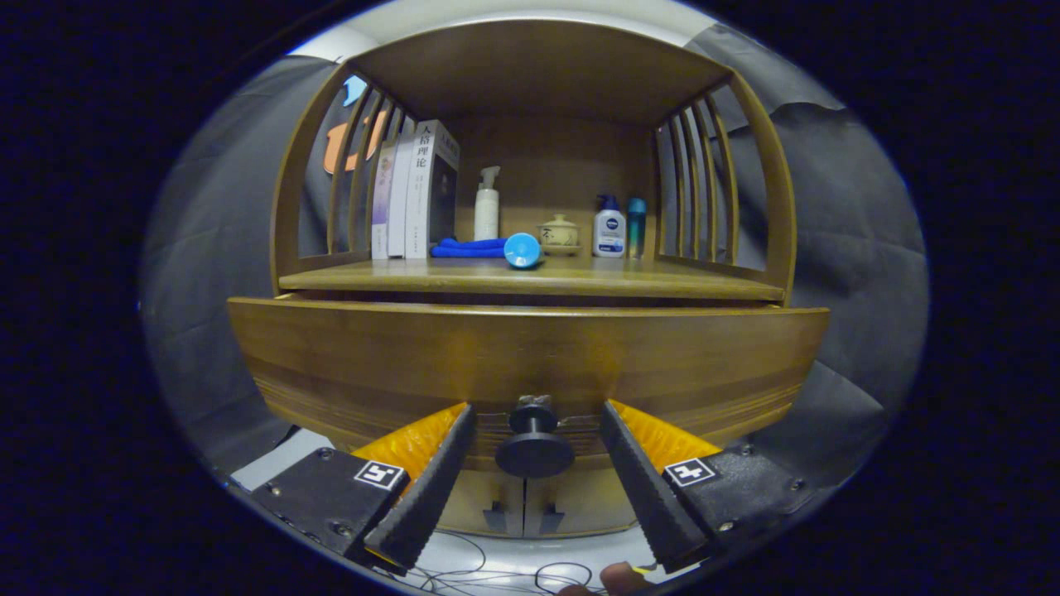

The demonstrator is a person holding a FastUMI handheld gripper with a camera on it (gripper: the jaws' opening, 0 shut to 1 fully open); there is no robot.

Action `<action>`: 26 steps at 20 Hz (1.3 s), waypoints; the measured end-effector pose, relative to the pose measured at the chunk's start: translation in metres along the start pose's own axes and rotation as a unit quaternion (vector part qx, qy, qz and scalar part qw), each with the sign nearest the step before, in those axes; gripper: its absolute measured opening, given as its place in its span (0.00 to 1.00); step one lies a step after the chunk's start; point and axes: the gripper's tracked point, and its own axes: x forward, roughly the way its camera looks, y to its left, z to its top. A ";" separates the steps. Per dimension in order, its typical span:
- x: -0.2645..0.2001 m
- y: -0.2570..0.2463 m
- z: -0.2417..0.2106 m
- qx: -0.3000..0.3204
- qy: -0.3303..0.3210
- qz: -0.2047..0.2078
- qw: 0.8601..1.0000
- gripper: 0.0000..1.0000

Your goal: Pull open the drawer, take out the items inside it, and place them on the countertop above the cabinet.

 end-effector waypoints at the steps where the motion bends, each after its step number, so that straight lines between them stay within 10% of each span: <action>1: 0.004 0.000 0.001 0.000 0.001 -0.001 1.000 0.99; 26: 0.004 0.017 0.026 -0.018 -0.005 0.029 0.999 0.99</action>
